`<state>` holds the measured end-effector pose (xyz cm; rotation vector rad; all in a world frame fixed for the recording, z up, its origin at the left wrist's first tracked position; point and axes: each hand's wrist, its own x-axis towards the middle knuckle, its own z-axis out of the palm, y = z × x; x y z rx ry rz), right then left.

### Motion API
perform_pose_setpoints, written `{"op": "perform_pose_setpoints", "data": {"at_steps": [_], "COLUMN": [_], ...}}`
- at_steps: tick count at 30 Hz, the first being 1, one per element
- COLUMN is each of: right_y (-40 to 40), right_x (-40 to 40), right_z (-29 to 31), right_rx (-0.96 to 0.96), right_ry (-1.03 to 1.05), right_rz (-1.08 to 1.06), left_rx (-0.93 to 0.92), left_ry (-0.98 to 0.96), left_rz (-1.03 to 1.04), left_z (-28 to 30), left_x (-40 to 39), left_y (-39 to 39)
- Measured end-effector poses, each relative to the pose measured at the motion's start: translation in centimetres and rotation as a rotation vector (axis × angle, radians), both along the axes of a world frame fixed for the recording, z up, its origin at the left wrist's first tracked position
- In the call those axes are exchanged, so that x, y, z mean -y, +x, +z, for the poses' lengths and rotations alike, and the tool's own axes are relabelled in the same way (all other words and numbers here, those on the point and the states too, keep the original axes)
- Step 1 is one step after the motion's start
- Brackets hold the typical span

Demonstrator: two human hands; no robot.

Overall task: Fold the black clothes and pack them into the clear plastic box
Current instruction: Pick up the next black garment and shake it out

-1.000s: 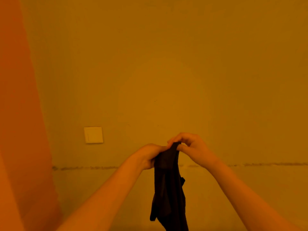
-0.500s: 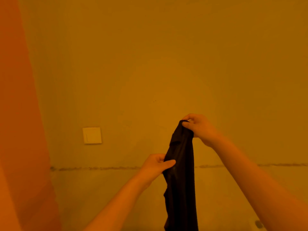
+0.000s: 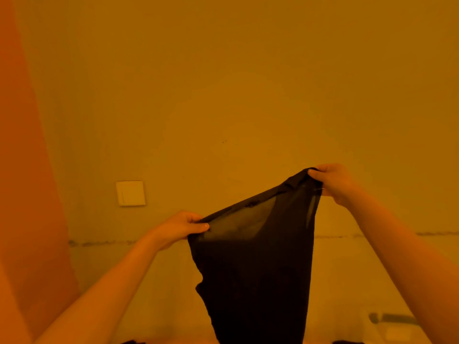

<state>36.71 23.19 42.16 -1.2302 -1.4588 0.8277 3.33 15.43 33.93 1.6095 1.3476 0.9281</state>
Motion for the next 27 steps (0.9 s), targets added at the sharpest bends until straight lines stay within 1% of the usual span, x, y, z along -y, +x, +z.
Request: {"op": "perform_pose_setpoints", "data": {"at_steps": [2,4,7,8,9,10,11,12,14,15,16,19,21,23,27], "right_y": [1.0,1.6,2.0,2.0,2.1,2.2,2.4,2.5,2.6,2.5,2.4,1.8,1.3,1.0,1.1], "right_x": [-0.2,-0.1,0.6,0.9,1.2,1.3,1.5,1.6,1.7,1.7,1.7,1.5,1.4,1.2,1.0], "right_z": [-0.1,-0.1,0.3,0.4,0.4,0.4,0.3,0.1,-0.3,-0.5,-0.7,-1.1,-1.3,-1.4,-1.1], "right_rx": [0.074,0.189,0.445,0.496,0.507,0.474,0.394,0.276,-0.018,-0.163,-0.290,-0.577,-0.688,-0.728,-0.788], "right_ry": [-0.008,0.002,-0.030,-0.042,-0.049,-0.051,-0.057,-0.068,-0.097,-0.117,-0.136,-0.177,-0.188,-0.176,-0.104], "right_rz": [-0.046,-0.094,-0.130,-0.129,-0.124,-0.119,-0.109,-0.084,0.003,0.045,0.077,0.172,0.221,0.243,0.263], "left_rx": [0.042,0.033,-0.125,-0.182,-0.224,-0.253,-0.280,-0.306,-0.337,-0.311,-0.245,0.015,0.158,0.223,0.152], "left_ry": [0.075,0.116,0.160,0.181,0.208,0.248,0.298,0.347,0.403,0.394,0.359,0.252,0.223,0.199,0.161], "left_rz": [0.094,0.141,0.131,0.132,0.139,0.155,0.185,0.226,0.317,0.349,0.364,0.405,0.398,0.357,0.369], "left_z": [0.8,1.7,2.9,3.3,3.6,3.9,4.2,4.4,4.7,4.7,4.8,4.5,4.4,4.3,3.9], "left_x": [-0.2,0.0,0.4,0.4,0.2,0.1,-0.1,-0.3,-0.8,-0.9,-1.0,-1.1,-1.0,-1.0,-0.8], "left_y": [-0.5,-0.5,0.0,0.1,0.1,0.1,0.0,-0.1,-0.3,-0.2,-0.1,0.3,0.5,0.7,0.2]}}
